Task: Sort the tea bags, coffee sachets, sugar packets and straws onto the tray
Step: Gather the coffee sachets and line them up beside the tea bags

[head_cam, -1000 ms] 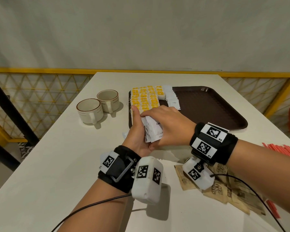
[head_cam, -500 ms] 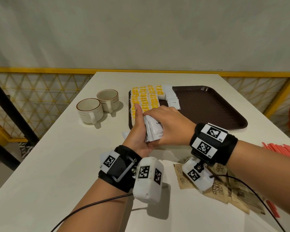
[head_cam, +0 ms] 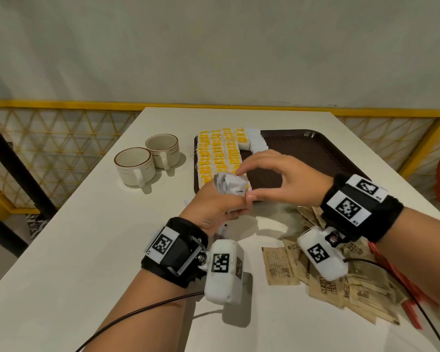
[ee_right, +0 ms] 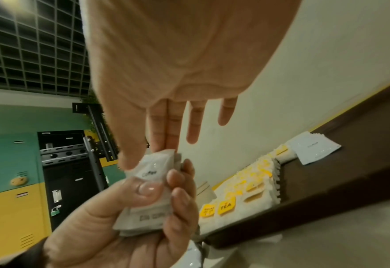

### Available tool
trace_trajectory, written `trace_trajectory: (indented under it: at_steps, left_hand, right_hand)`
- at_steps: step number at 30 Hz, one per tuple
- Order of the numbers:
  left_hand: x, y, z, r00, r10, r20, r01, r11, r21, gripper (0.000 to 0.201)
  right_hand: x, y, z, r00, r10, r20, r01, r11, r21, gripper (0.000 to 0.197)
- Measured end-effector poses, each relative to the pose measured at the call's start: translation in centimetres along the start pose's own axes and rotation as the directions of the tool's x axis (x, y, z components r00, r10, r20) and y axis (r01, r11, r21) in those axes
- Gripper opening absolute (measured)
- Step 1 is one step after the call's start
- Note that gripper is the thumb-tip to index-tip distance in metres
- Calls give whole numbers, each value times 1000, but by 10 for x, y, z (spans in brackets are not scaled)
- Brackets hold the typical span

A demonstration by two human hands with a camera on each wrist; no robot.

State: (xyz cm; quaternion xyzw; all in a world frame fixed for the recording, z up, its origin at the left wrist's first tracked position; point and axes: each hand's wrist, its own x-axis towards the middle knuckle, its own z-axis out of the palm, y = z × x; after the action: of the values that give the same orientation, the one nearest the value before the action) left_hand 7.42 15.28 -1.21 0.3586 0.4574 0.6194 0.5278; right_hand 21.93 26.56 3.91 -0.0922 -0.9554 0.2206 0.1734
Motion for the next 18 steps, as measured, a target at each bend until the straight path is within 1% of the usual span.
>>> trace_trajectory:
  at_steps: [2,4,6,9,11,13,15,16,18]
  left_hand:
    - [0,-3,2,1000,-18,17,17,999,33,43]
    - [0,-5,2,1000,-22,21,21,999,30,47]
    - [0,-5,2,1000,-17,26,16,1000,14,53]
    - [-1,-4,3,999,-18,35,17,1000,18,58]
    - [-1,-3,4,998,-11,59,10,1000,14,56]
    - [-2,-1,4,997,-1,81,1,1000,-2,50]
    - [-3,0,4,994,0,106,1,1000,-9,44]
    - [-4,1,4,993,0,116,1,1000,-8,44]
    - [-4,1,4,995,-10,99,12,1000,-13,50]
  right_hand:
    - [-1,-4,3,998,-23,-64,25,999,30,37]
    - [-1,-6,5,995,-31,-90,34,999,38,30]
    - [1,-6,6,998,0,-55,3,998,62,29]
    - [4,-7,3,994,110,1,-109,987,121,27]
    - [6,-9,2,988,157,4,-156,976,149,24]
    - [6,-11,0,984,180,5,-178,969,170,23]
    - [6,-13,0,979,198,41,-203,961,187,25]
    - [6,-13,0,976,207,67,-216,961,175,25]
    - [7,-14,-1,968,224,110,-236,964,122,22]
